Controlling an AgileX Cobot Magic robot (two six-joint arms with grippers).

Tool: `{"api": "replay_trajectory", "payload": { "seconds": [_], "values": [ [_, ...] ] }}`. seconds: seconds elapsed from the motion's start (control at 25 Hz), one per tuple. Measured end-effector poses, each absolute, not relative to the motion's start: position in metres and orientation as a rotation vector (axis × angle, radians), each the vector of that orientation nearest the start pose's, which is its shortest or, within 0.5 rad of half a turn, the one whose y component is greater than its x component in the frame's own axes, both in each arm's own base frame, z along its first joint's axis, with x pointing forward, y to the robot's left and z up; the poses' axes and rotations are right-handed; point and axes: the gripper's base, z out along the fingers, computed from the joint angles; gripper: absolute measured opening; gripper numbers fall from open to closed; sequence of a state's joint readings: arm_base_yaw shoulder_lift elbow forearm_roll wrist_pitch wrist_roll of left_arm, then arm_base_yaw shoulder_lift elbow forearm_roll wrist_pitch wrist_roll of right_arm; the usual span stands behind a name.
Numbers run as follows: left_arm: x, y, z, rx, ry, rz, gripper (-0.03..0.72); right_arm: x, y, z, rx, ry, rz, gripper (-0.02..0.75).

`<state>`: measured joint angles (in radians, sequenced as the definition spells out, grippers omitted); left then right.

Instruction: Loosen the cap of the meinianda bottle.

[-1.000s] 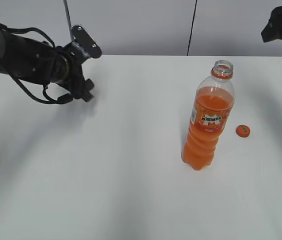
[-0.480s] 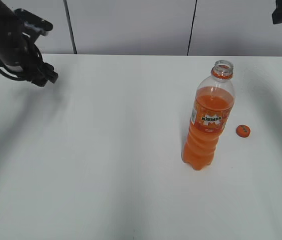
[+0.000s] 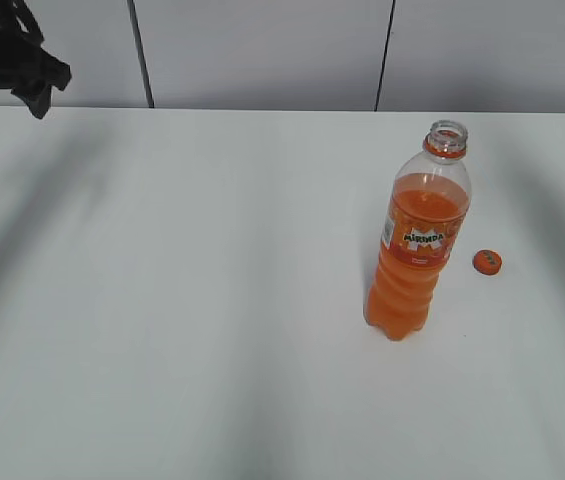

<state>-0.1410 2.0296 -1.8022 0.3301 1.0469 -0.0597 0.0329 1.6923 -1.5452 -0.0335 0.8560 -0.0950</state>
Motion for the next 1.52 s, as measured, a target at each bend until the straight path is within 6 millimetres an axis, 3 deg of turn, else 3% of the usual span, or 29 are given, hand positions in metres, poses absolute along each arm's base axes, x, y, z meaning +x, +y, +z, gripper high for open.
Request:
{"api": "replay_trajectory", "payload": {
  "seconds": [0.2, 0.4, 0.72, 0.88, 1.08, 1.52],
  "values": [
    [0.435, -0.037, 0.272, 0.299, 2.812, 0.385, 0.54, 0.371, 0.009, 0.352, -0.177, 2.572, -0.078, 0.587],
    [0.43, -0.045, 0.274, 0.3, 2.844, 0.25, 0.526, 0.362, 0.008, 0.362, -0.205, 2.662, -0.092, 0.575],
    [0.401, -0.042, 0.307, 0.286, 2.8, 0.193, 0.516, 0.345, 0.011, 0.383, -0.283, 2.616, -0.064, 0.565],
    [0.371, -0.036, 0.307, 0.293, 2.839, 0.2, 0.508, 0.328, 0.011, 0.39, -0.302, 2.601, -0.058, 0.565],
    [0.324, -0.03, 0.307, 0.303, 2.884, 0.203, 0.506, 0.292, 0.01, 0.384, -0.31, 2.628, -0.057, 0.565],
    [0.217, -0.02, 0.314, 0.278, 2.83, 0.126, 0.501, 0.191, 0.007, 0.339, -0.313, 2.651, -0.042, 0.563]
  ]
}}
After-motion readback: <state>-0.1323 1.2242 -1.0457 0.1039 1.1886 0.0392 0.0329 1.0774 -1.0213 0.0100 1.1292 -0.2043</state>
